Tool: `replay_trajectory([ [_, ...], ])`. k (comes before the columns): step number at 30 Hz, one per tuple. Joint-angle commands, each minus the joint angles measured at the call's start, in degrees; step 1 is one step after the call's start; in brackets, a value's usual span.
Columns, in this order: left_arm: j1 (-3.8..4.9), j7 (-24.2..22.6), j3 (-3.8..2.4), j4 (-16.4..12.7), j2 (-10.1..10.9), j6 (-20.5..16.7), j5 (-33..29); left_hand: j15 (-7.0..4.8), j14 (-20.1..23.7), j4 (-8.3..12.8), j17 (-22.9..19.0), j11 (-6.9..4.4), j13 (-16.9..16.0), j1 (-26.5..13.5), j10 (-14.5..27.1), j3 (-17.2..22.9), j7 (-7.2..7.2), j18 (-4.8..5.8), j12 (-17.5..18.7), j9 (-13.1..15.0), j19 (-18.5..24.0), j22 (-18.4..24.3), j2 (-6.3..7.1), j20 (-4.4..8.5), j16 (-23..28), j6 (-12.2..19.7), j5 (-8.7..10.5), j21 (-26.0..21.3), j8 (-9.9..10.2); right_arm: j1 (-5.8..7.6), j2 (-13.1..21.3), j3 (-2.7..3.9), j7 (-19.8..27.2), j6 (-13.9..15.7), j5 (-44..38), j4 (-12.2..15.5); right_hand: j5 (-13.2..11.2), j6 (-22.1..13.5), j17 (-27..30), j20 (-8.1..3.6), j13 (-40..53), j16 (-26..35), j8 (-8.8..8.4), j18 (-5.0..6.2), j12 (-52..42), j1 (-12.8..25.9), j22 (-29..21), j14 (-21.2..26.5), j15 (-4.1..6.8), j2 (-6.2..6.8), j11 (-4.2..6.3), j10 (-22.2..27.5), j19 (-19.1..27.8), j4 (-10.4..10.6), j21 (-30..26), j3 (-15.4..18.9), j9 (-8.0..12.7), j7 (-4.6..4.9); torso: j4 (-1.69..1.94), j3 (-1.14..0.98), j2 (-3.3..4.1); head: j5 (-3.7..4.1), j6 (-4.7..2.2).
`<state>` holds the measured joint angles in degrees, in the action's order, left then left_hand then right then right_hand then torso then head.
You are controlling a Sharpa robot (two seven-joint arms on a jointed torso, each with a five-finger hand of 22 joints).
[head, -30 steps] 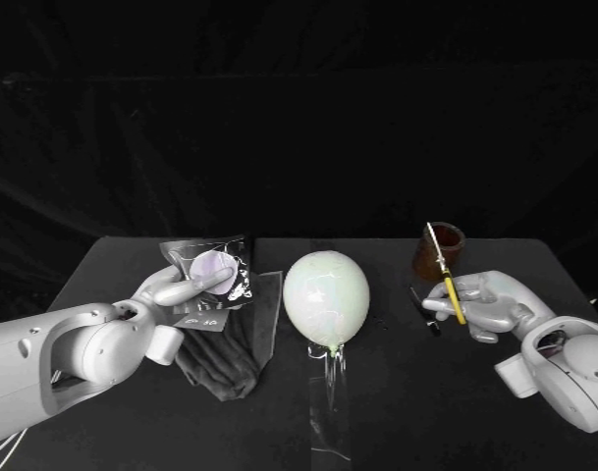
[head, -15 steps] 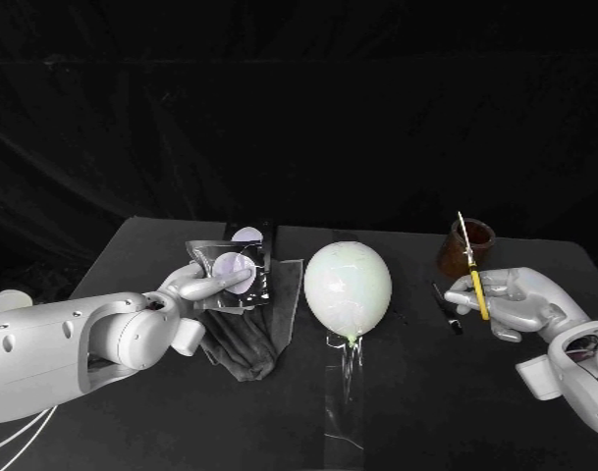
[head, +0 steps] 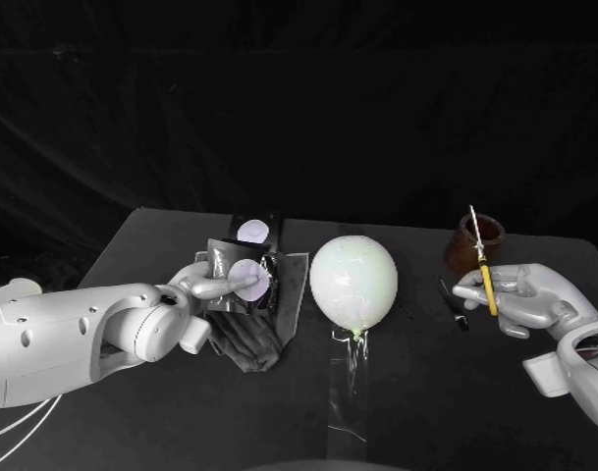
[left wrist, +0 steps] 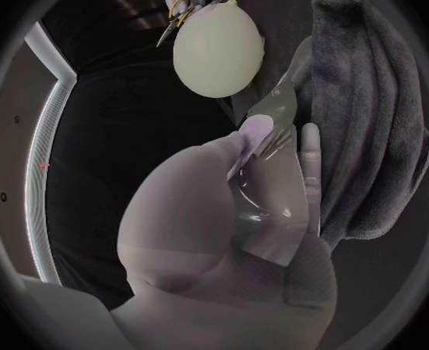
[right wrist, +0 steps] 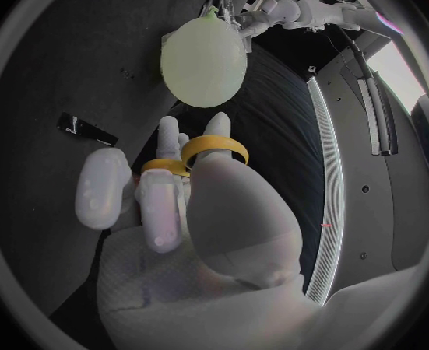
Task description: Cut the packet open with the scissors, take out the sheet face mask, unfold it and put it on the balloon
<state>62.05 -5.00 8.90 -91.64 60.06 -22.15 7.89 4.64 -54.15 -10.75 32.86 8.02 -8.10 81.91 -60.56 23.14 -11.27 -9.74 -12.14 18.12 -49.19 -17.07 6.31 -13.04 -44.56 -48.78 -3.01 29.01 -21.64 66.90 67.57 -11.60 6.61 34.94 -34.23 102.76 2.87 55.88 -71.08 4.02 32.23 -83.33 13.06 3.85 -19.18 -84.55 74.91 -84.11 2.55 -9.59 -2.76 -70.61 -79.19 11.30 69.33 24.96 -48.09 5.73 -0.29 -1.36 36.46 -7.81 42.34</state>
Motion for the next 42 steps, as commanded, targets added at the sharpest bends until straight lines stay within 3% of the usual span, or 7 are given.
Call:
replay_trajectory([
  [1, 0.01, 6.67, -0.05, -0.5, 0.07, -0.87, 9.39, 0.26, 0.53, -0.18, 0.13, 0.12, 0.14, -0.21, 0.74, -0.66, -0.08, -0.32, 0.29, -0.19, 0.6, -0.13, 0.96, -0.05, -0.44, 0.52, 0.19, 0.44, 0.41, 0.05, -0.04, 0.06, 1.05, -0.08, -0.02, 0.13, 0.03, 0.34, 0.0, -0.1, -0.01, -0.25, -0.12, 0.59, -0.11, -5.46, 8.48, -1.92, -0.13, -5.04, 1.36, -1.85, -0.48, -0.32, 0.17, 1.6, 0.03, -0.04, 0.09, 0.01, -0.07, -0.13, 0.39],
  [22, 0.03, 13.55, -0.12, -4.6, 3.85, 1.64, 20.6, 1.82, 5.44, -2.54, 0.0, 1.43, 0.74, -1.13, 5.25, -6.24, -1.18, -0.12, -0.12, -1.32, 3.66, 0.29, 6.29, -1.46, -2.38, 2.22, 0.18, -0.35, 1.77, 0.1, 0.21, 0.07, 1.07, -0.04, 0.03, 0.13, 0.03, 0.35, 0.1, -0.1, -0.03, -0.22, -0.21, 0.6, -0.03, -5.37, 8.46, -1.92, -0.14, -5.02, 1.33, -1.86, -0.47, -0.27, 0.11, 1.63, 0.05, -0.01, 0.06, 0.01, -0.13, -0.26, 1.48],
  [24, 0.1, 13.24, -0.24, -5.16, 4.77, 2.0, 20.94, 2.43, 7.56, -2.94, -0.3, 1.92, 0.81, -1.24, 6.48, -8.22, -1.68, 0.01, -0.21, -1.57, 4.76, 0.69, 7.07, -1.88, -1.97, 3.41, 0.19, -1.1, 2.18, 0.1, 0.19, 0.07, 1.08, -0.04, 0.03, 0.03, 0.03, 0.35, 0.1, -0.1, -0.03, -0.22, -0.21, 0.6, -0.03, -5.37, 8.46, -1.92, -0.14, -5.02, 1.33, -1.86, -0.47, -0.27, 0.11, 1.63, 0.05, -0.01, 0.06, 0.01, -0.18, -0.32, 1.53],
  [27, 0.45, 12.86, -0.45, -5.64, 5.99, 2.62, 22.24, 3.14, 9.61, -4.48, -0.57, 2.67, 0.64, 0.65, 8.67, -14.8, -2.5, -0.54, -1.58, -1.88, 5.0, 1.14, 5.89, -2.53, -3.21, 5.3, 0.24, -1.49, 2.3, 0.1, 0.13, 0.07, 1.1, -0.05, 0.04, -0.12, 0.03, 0.35, 0.1, -0.1, -0.03, -0.22, -0.21, 0.6, -0.03, -5.37, 8.46, -1.92, -0.14, -5.02, 1.33, -1.86, -0.47, -0.27, 0.11, 1.63, 0.05, -0.01, 0.09, 0.0, -0.25, -0.37, 1.48],
  [29, 0.78, 12.87, -0.53, -5.66, 6.42, 3.06, 23.14, 3.75, 11.76, -6.09, -1.13, 3.25, 0.47, 3.48, 10.87, -24.64, -3.07, -0.54, -3.01, -2.01, 5.59, 1.64, 3.95, -2.9, -4.09, 6.79, 0.02, -2.04, 2.05, 0.1, 0.08, 0.07, 1.11, -0.08, 0.05, -0.21, 0.03, 0.35, 0.1, -0.1, -0.03, -0.22, -0.21, 0.6, -0.03, -5.37, 8.46, -1.92, -0.14, -5.02, 1.33, -1.86, -0.47, -0.27, 0.11, 1.63, 0.05, -0.01, 0.08, 0.02, -0.22, -0.41, 1.41],
  [31, 1.48, 13.15, -0.62, -5.4, 6.87, 3.85, 24.25, 4.48, 14.51, -6.28, -2.08, 3.83, 0.39, 4.2, 12.94, -29.51, -3.6, -0.26, -4.16, -2.05, 6.9, 2.35, 4.33, -3.24, -3.9, 8.05, 0.09, -3.11, 1.68, 0.1, -0.02, 0.07, 1.14, -0.11, 0.06, -0.33, 0.03, 0.35, 0.28, -0.1, -0.04, -0.15, -0.27, 0.61, 0.02, -5.3, 8.44, -1.89, -0.16, -4.97, 1.31, -1.85, -0.45, -0.23, 0.05, 1.65, 0.07, 0.01, 0.03, 0.03, -0.2, -0.51, 1.32],
  [42, 2.66, 13.9, -1.73, -4.04, 7.14, 6.27, 25.74, 5.9, 19.91, -6.47, -4.4, 4.96, 0.1, 3.02, 16.81, -32.55, -4.69, 0.81, -6.8, -1.74, 9.41, 4.01, 7.58, -3.5, -2.77, 10.41, -0.11, -5.63, 0.15, 0.1, -0.18, 0.06, 1.25, -0.13, 0.23, -0.71, 0.02, 0.33, 0.32, -0.1, -0.05, -0.14, -0.34, 0.62, 0.07, -5.23, 8.43, -1.88, -0.17, -4.91, 1.29, -1.83, -0.43, -0.19, 0.0, 1.68, 0.09, 0.04, -0.01, -0.01, -0.07, -0.56, 1.24],
])
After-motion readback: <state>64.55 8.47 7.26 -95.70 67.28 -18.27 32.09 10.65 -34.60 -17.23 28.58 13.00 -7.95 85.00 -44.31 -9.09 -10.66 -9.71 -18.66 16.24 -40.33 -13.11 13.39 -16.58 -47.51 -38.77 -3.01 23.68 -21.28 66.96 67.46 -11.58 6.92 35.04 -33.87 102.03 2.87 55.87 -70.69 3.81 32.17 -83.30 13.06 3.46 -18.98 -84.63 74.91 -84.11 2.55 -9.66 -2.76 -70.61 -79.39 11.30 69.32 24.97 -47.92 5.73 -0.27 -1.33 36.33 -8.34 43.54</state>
